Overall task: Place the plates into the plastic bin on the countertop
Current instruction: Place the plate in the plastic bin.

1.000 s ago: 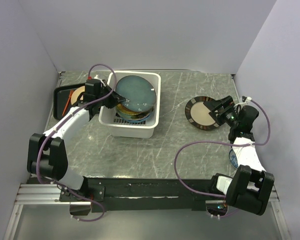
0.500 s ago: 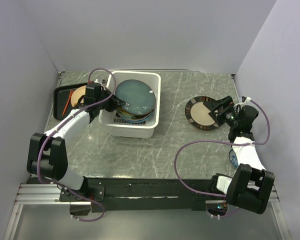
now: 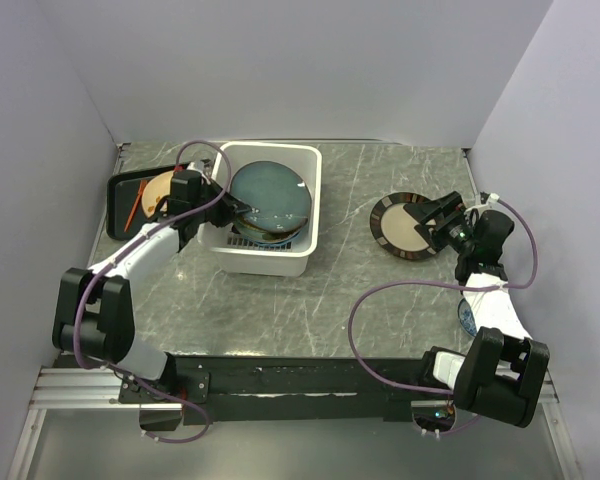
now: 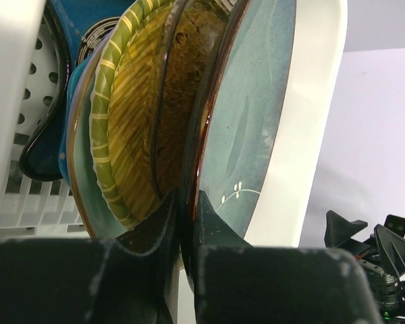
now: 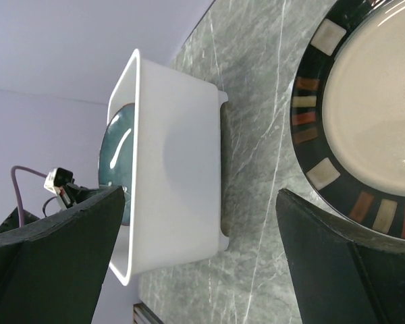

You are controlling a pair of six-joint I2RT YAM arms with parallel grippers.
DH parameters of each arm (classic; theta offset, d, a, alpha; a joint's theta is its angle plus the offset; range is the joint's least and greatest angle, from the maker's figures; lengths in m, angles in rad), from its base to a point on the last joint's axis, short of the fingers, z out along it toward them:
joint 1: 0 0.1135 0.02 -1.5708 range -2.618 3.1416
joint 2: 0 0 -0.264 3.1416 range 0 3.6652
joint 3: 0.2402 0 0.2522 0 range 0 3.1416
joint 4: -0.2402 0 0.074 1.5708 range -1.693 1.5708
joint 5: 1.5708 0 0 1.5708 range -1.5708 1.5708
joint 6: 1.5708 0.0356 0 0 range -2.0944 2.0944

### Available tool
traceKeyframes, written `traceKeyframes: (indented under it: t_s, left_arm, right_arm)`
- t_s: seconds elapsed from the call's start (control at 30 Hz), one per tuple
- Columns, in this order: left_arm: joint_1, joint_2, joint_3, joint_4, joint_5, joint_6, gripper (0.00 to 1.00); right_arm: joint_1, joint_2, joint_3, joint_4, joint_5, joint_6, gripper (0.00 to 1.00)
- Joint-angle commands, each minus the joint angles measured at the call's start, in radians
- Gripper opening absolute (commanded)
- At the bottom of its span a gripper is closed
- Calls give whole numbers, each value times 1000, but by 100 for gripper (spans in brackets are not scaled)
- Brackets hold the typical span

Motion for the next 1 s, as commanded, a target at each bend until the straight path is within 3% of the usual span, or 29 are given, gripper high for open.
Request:
traceKeyframes:
  t_s: [0.0, 0.37, 0.4, 0.53, 0.7, 0.97]
  left_arm:
    - [-6, -75, 2, 93, 50, 3, 15]
    - [-4, -123, -21, 93, 26, -3, 47]
    - [-6, -127, -21, 86, 21, -3, 57]
    - [-6, -159, -21, 67, 4, -7, 73]
    - [-6, -225, -54, 61, -57, -19, 85]
    - [-6, -377, -87, 58, -143, -16, 92]
  right_arm:
    - [14, 1, 50, 33, 12, -11, 100]
    - [20, 4, 47, 41, 9, -9, 100]
    - [20, 6, 47, 39, 9, -11, 100]
    - [22, 3, 47, 38, 11, -12, 100]
    - [23, 6, 46, 41, 11, -9, 100]
    - [25, 4, 47, 38, 14, -12, 100]
